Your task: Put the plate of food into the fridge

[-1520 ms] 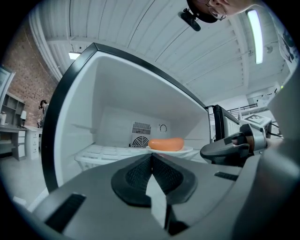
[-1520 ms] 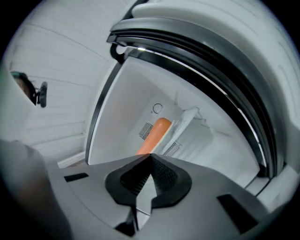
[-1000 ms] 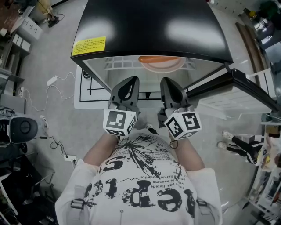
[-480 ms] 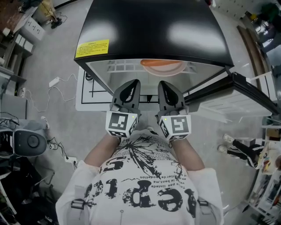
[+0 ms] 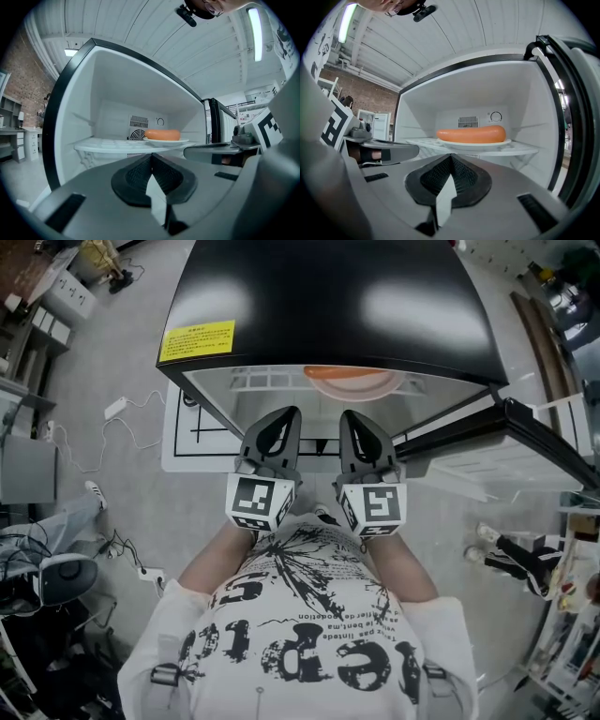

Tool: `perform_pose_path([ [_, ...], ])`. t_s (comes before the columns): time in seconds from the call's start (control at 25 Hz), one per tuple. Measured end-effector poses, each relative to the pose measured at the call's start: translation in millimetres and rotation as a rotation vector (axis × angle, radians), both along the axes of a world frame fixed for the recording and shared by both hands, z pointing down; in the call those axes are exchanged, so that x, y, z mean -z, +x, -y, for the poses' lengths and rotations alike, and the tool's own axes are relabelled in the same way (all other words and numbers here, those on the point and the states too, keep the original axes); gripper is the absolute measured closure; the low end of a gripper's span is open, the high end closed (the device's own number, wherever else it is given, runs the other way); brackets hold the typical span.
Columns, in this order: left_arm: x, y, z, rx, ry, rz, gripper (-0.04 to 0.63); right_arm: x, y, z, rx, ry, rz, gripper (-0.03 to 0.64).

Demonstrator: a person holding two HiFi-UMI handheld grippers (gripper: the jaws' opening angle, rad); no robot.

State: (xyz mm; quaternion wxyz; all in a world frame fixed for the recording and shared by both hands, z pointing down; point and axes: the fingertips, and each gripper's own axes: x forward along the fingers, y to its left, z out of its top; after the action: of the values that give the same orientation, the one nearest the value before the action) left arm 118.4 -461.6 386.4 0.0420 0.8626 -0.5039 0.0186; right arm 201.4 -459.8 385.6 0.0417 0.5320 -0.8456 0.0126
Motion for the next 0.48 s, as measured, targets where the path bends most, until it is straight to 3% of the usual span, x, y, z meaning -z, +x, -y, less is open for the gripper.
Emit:
perform_pose_path([
  [0.48,1.8,-3.9,-1.5,-0.007,0.005,0.000,0.588,0.8,-1.6,-0.4,-0.021,0.011,-0.010,0.615],
])
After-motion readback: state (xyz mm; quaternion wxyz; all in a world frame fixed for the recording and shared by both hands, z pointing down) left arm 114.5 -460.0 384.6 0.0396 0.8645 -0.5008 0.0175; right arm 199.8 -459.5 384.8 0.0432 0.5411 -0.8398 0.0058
